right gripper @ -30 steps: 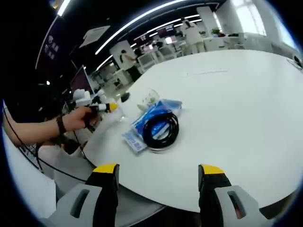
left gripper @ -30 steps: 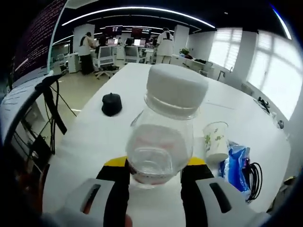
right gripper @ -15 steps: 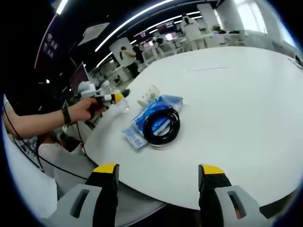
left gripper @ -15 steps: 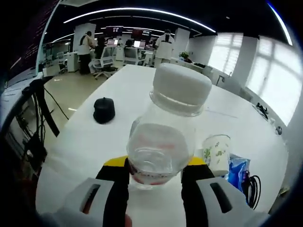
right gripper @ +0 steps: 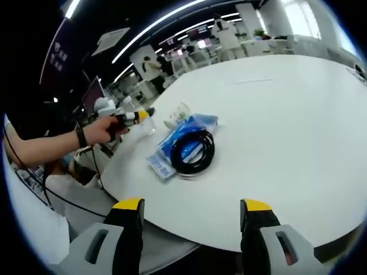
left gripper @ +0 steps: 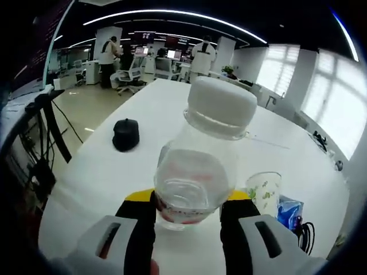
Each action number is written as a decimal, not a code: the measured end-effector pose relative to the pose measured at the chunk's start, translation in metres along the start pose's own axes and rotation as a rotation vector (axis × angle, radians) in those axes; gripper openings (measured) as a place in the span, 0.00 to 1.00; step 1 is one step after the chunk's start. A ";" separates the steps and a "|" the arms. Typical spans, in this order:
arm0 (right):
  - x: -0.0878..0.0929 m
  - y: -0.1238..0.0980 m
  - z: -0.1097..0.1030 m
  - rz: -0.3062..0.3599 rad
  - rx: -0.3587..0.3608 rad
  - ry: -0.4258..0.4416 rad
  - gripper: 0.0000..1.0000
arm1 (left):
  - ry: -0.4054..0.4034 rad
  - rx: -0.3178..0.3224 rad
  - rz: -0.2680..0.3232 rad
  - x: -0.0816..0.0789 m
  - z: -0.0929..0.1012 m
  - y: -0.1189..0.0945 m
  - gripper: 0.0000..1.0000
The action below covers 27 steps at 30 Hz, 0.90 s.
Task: Arrange the tabletop items into an orderly group along one side of the table until the central work area is clear of visible clutter.
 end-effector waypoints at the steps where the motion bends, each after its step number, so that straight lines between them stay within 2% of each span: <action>1: 0.001 -0.001 0.000 -0.001 0.001 0.000 0.69 | -0.003 0.001 -0.002 0.000 0.000 0.001 0.44; 4: 0.001 -0.003 -0.002 -0.002 0.003 0.001 0.69 | -0.061 0.025 -0.004 0.000 0.003 0.000 0.51; 9: 0.002 -0.004 0.000 0.008 0.004 0.006 0.69 | -0.046 0.047 0.021 -0.006 0.005 -0.006 0.55; 19: 0.006 0.001 -0.004 0.013 -0.012 0.003 0.69 | 0.004 0.050 0.010 -0.002 -0.006 -0.019 0.53; 24: 0.003 0.004 -0.008 0.019 -0.022 -0.003 0.69 | 0.014 0.047 0.002 0.004 -0.012 -0.028 0.54; 27: 0.002 0.006 -0.007 0.025 -0.028 -0.006 0.69 | 0.018 0.039 -0.005 0.014 -0.016 -0.039 0.53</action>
Point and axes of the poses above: the point that each gripper's makers call its tool centre point, and the gripper's own axes: y roughly forward along the fingers, z roughly to its right, x roughly out of its underside, the point moved 4 cm from there along -y, roughly backward along the fingers, and after that the axes turned 13 degrees about -x, right-handed, at the moved point
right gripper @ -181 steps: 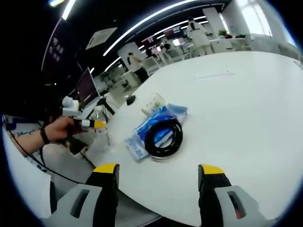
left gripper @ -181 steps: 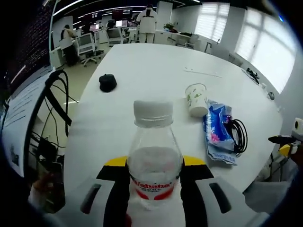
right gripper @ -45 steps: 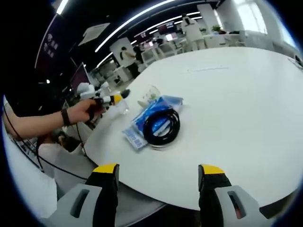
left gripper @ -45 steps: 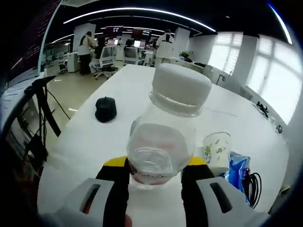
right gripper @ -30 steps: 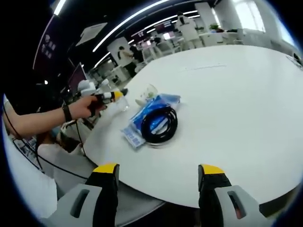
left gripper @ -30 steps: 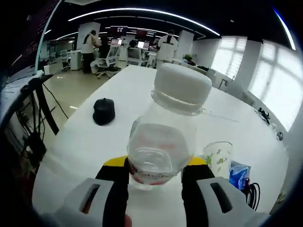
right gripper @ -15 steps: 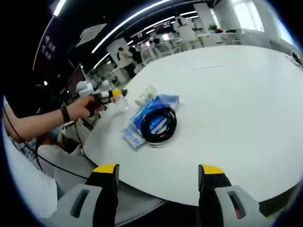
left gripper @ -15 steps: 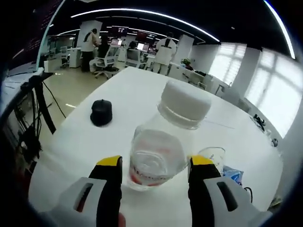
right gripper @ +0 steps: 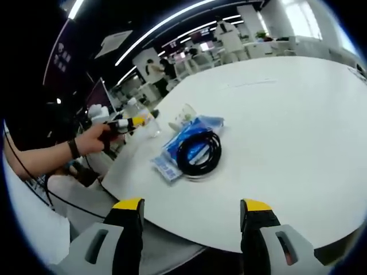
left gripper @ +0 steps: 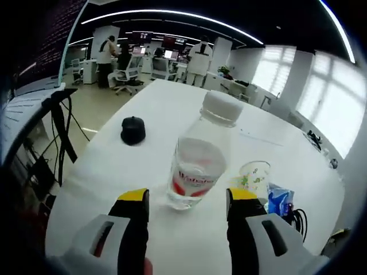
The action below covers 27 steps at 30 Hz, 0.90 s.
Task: Arrange the tabletop items into an orderly group along one side of the table until the central work area is clear of visible clutter.
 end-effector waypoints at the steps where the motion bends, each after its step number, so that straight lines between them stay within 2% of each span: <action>1: 0.000 0.000 -0.001 0.001 -0.001 -0.001 0.69 | -0.002 -0.002 -0.002 0.002 -0.001 -0.003 0.53; 5: -0.001 0.001 -0.003 0.008 -0.005 -0.001 0.69 | -0.007 0.005 -0.019 0.011 0.000 -0.008 0.53; 14: -0.006 0.004 -0.007 0.017 -0.016 -0.004 0.69 | -0.010 0.020 -0.063 0.043 0.010 -0.027 0.52; 19: -0.008 0.006 -0.002 0.020 -0.024 -0.011 0.68 | 0.081 0.055 -0.077 0.058 0.026 -0.034 0.52; 22: -0.009 0.006 -0.002 0.020 -0.026 -0.014 0.68 | 0.118 0.086 -0.079 0.062 0.040 -0.037 0.52; 27: -0.012 0.005 -0.004 0.025 -0.032 -0.017 0.68 | 0.138 0.110 -0.098 0.072 0.049 -0.041 0.51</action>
Point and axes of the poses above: the point that each gripper's makers call its tool centre point, and the gripper's own axes: y roughly forward along the fingers, z roughly to its right, x roughly out of its underside, the point moved 4 cm from there along -y, roughly backward along the fingers, and after that the axes turned 13 degrees about -x, right-handed, at the moved point
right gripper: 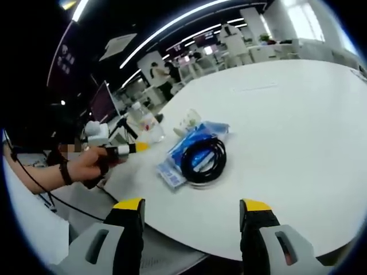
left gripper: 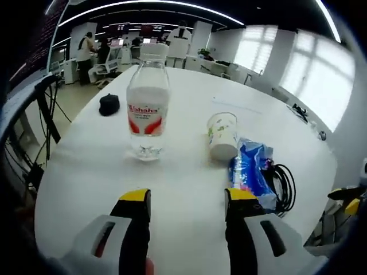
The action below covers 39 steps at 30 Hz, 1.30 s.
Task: Arrange the tabletop items into an orderly group along one side of the table until the central work area is clear of visible clutter.
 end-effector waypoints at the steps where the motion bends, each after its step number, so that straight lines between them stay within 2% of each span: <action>1: 0.000 0.000 -0.002 0.001 -0.001 -0.001 0.68 | 0.008 0.001 -0.002 0.000 0.003 -0.001 0.51; 7: 0.000 0.000 0.000 0.013 -0.011 0.005 0.68 | 0.022 0.027 0.002 -0.006 0.014 0.000 0.50; 9: 0.000 0.000 0.002 0.016 -0.014 0.005 0.68 | 0.091 0.013 0.027 -0.013 0.015 -0.001 0.50; 10: -0.001 -0.001 0.001 0.017 -0.016 0.004 0.68 | 0.104 0.028 0.043 -0.017 0.022 -0.003 0.49; 13: -0.003 -0.003 0.001 0.018 -0.018 0.002 0.68 | 0.118 0.037 0.040 -0.017 0.030 -0.004 0.49; 16: -0.004 -0.007 0.011 0.024 -0.019 0.002 0.68 | 0.137 0.047 0.043 -0.020 0.037 -0.003 0.50; 23: -0.005 -0.008 0.013 0.036 -0.025 0.003 0.68 | 0.179 0.072 0.060 -0.028 0.054 -0.001 0.50; 27: -0.006 -0.013 0.013 0.048 -0.026 0.006 0.68 | 0.173 0.081 0.065 -0.038 0.057 0.004 0.50; 31: -0.008 -0.018 0.015 0.059 -0.026 0.009 0.68 | 0.215 0.087 0.080 -0.049 0.067 0.007 0.50; 34: -0.007 -0.021 0.019 0.068 -0.029 0.017 0.68 | 0.344 0.092 0.114 -0.062 0.082 0.004 0.50; 39: -0.006 -0.026 0.028 0.065 -0.032 0.022 0.68 | 0.301 0.091 0.122 -0.082 0.097 0.008 0.49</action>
Point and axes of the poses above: the point that each gripper's makers call its tool centre point, and the gripper's own axes: y roughly forward along the fingers, z roughly to its right, x roughly out of its underside, the point moved 4 cm from there along -y, roughly backward along the fingers, and after that the axes turned 13 degrees about -x, right-handed, at the moved point
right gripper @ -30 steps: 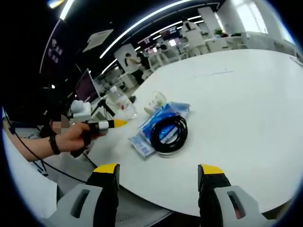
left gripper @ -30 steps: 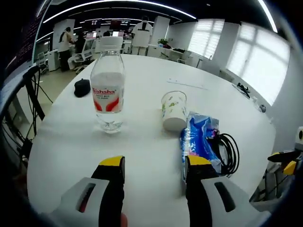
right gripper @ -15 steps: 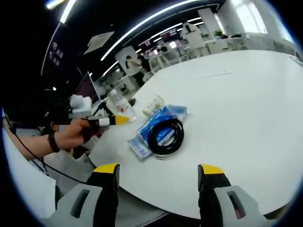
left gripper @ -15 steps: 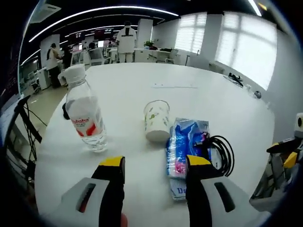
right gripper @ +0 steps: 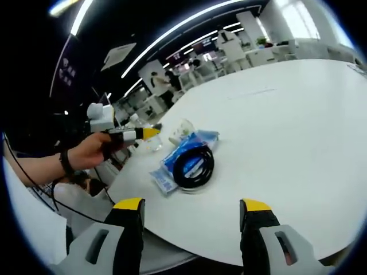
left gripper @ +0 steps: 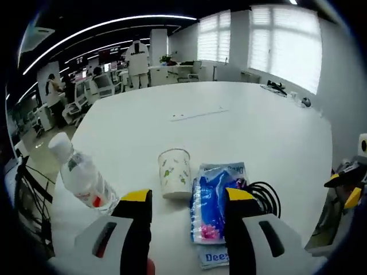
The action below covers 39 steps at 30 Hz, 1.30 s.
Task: Arrange the tabletop items into an orderly group along one side of the table until the central work area is clear of visible clutter.
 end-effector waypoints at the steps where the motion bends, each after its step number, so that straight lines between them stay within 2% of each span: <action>1: -0.001 -0.001 0.001 0.002 0.001 0.001 0.68 | 0.001 -0.002 0.001 -0.002 0.000 0.002 0.48; 5: -0.005 -0.007 0.009 0.010 0.003 0.003 0.68 | -0.013 -0.008 -0.007 -0.008 -0.001 0.006 0.48; 14: -0.010 -0.014 0.017 0.023 0.007 0.015 0.68 | -0.048 -0.021 -0.063 0.007 0.003 0.023 0.46; 18: -0.009 -0.017 0.024 0.019 0.007 0.022 0.68 | -0.053 -0.026 -0.079 0.007 0.003 0.026 0.45; 22: -0.008 -0.019 0.029 0.015 0.009 0.036 0.68 | -0.068 -0.032 -0.097 0.013 0.000 0.038 0.45; 26: -0.007 -0.019 0.029 0.006 0.010 0.047 0.67 | -0.122 -0.033 -0.126 0.022 -0.007 0.054 0.43; 28: -0.007 -0.019 0.031 0.004 0.010 0.051 0.67 | -0.145 -0.039 -0.137 0.026 -0.009 0.052 0.43; 36: -0.002 -0.013 0.035 -0.020 0.004 0.064 0.67 | -0.151 -0.044 -0.165 0.031 -0.017 0.066 0.40; 39: -0.002 -0.013 0.036 -0.025 0.003 0.067 0.67 | -0.169 -0.029 -0.175 0.034 -0.010 0.064 0.40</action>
Point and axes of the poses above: the point that each gripper's makers call its tool centre point, and the gripper's own axes: y roughly forward along the fingers, z roughly to its right, x roughly out of its underside, the point moved 4 cm from there along -y, roughly backward along the fingers, and after that the axes turned 13 degrees about -x, right-handed, at the moved point
